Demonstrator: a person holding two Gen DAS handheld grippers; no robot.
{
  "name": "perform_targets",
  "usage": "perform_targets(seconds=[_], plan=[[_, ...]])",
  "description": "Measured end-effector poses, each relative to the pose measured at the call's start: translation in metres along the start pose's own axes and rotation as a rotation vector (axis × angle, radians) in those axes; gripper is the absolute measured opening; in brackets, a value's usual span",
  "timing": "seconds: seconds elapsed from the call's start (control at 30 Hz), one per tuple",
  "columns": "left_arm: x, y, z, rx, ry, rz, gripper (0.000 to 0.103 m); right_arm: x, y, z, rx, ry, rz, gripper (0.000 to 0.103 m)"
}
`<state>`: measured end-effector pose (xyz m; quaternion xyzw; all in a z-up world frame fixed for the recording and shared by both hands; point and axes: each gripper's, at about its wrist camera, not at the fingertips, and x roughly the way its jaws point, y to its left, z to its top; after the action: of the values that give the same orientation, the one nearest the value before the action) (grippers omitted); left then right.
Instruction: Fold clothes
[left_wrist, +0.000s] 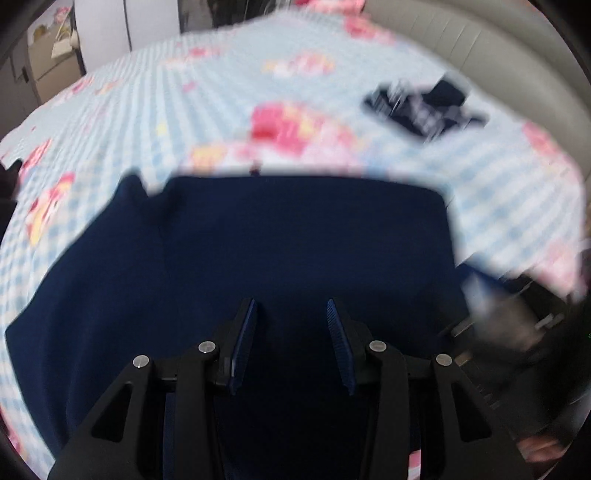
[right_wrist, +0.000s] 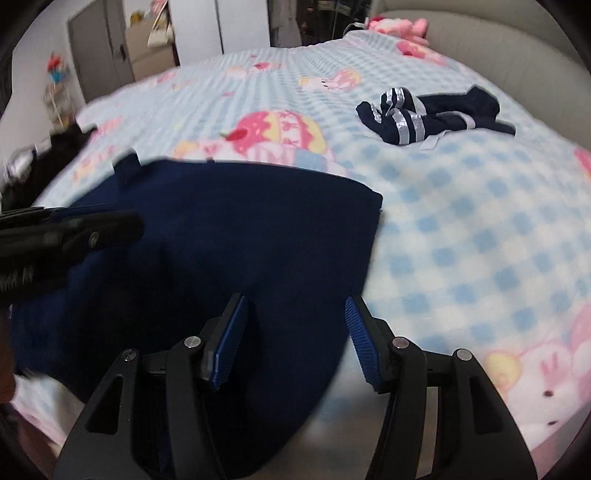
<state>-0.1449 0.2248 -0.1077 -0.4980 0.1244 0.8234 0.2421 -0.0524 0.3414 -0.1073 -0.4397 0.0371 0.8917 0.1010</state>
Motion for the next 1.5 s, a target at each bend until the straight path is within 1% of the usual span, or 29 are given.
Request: perform_targets(seconds=[0.03,0.1,0.13,0.17,0.2,0.23,0.27,0.3,0.33,0.37,0.43,0.47,0.5,0.53,0.6,0.63,0.67,0.7,0.73,0.77,0.8,0.83,0.93,1.07,1.13,1.2,1.23,1.3,1.5], plan=[[-0.001,-0.002,-0.005,0.021,-0.002,0.034,0.042,-0.004,-0.005,0.000,0.012,-0.006,-0.025,0.057],[-0.019,0.000,-0.018,0.033,-0.049,0.028,0.042,-0.011,-0.015,0.001,0.035,-0.019,-0.074,0.057],[-0.027,0.004,-0.023,0.003,-0.057,-0.003,0.042,-0.020,-0.020,-0.002,0.060,-0.033,-0.071,0.057],[-0.034,0.008,-0.027,-0.027,-0.065,-0.035,0.042,-0.027,-0.024,-0.004,0.089,-0.049,-0.041,0.057],[-0.037,0.008,-0.032,-0.035,-0.076,-0.065,0.042,-0.034,-0.025,-0.008,0.112,-0.060,0.009,0.057],[-0.038,0.006,-0.035,-0.027,-0.082,-0.075,0.042,-0.037,-0.023,-0.013,0.128,-0.059,0.067,0.057],[-0.036,0.004,-0.038,-0.013,-0.081,-0.061,0.042,-0.037,-0.017,-0.018,0.135,-0.045,0.120,0.057],[-0.032,0.002,-0.041,-0.006,-0.066,-0.037,0.042,-0.034,-0.011,-0.021,0.130,-0.022,0.151,0.057],[-0.028,0.001,-0.044,0.000,-0.052,-0.014,0.042,-0.031,-0.006,-0.022,0.107,-0.009,0.144,0.057],[-0.028,0.003,-0.047,-0.009,-0.047,-0.015,0.043,-0.030,-0.003,-0.024,0.079,0.000,0.127,0.057],[-0.033,0.013,-0.056,-0.043,-0.046,-0.023,0.047,-0.027,0.005,-0.027,0.023,0.018,0.094,0.057],[-0.035,0.020,-0.060,-0.070,-0.048,-0.033,0.047,-0.028,0.002,-0.028,0.024,0.025,0.082,0.057],[-0.037,0.026,-0.063,-0.094,-0.053,-0.049,0.047,-0.028,-0.005,-0.030,0.043,0.033,0.060,0.057],[-0.044,0.030,-0.066,-0.115,-0.078,-0.096,0.047,-0.029,-0.013,-0.032,0.066,0.034,0.039,0.057],[-0.058,0.037,-0.073,-0.156,-0.129,-0.191,0.046,-0.035,-0.027,-0.036,0.151,0.017,0.083,0.058],[-0.065,0.041,-0.076,-0.177,-0.154,-0.239,0.046,-0.039,-0.028,-0.038,0.185,0.011,0.134,0.060],[-0.065,0.038,-0.078,-0.173,-0.145,-0.239,0.046,-0.042,-0.029,-0.040,0.215,0.007,0.193,0.060],[-0.064,0.036,-0.079,-0.168,-0.136,-0.239,0.046,-0.044,-0.021,-0.042,0.199,0.014,0.231,0.060],[-0.059,0.032,-0.080,-0.146,-0.115,-0.171,0.046,-0.042,-0.012,-0.043,0.167,0.020,0.222,0.060],[-0.052,0.028,-0.081,-0.124,-0.089,-0.116,0.046,-0.040,-0.005,-0.044,0.132,0.021,0.187,0.060],[-0.048,0.030,-0.083,-0.126,-0.074,-0.101,0.046,-0.039,0.002,-0.046,0.095,0.022,0.148,0.060],[-0.045,0.031,-0.086,-0.128,-0.059,-0.086,0.046,-0.040,0.002,-0.046,0.091,0.025,0.131,0.059],[-0.056,0.047,-0.095,-0.189,-0.078,-0.115,0.046,-0.042,-0.006,-0.046,0.108,0.033,0.100,0.060],[-0.067,0.071,-0.102,-0.273,-0.105,-0.143,0.046,-0.054,-0.022,-0.052,0.195,0.008,0.157,0.060],[-0.063,0.079,-0.108,-0.311,-0.095,-0.165,0.046,-0.056,-0.027,-0.052,0.231,0.019,0.243,0.060],[-0.054,0.078,-0.110,-0.313,-0.070,-0.152,0.046,-0.051,-0.023,-0.048,0.244,0.044,0.321,0.060],[-0.050,0.077,-0.111,-0.307,-0.060,-0.142,0.046,-0.049,-0.020,-0.047,0.242,0.054,0.338,0.060],[-0.044,0.074,-0.112,-0.295,-0.046,-0.122,0.046,-0.047,-0.014,-0.047,0.220,0.065,0.323,0.058],[-0.050,0.081,-0.118,-0.290,-0.067,-0.116,0.046,-0.032,-0.007,-0.048,0.191,0.107,0.228,0.056]])
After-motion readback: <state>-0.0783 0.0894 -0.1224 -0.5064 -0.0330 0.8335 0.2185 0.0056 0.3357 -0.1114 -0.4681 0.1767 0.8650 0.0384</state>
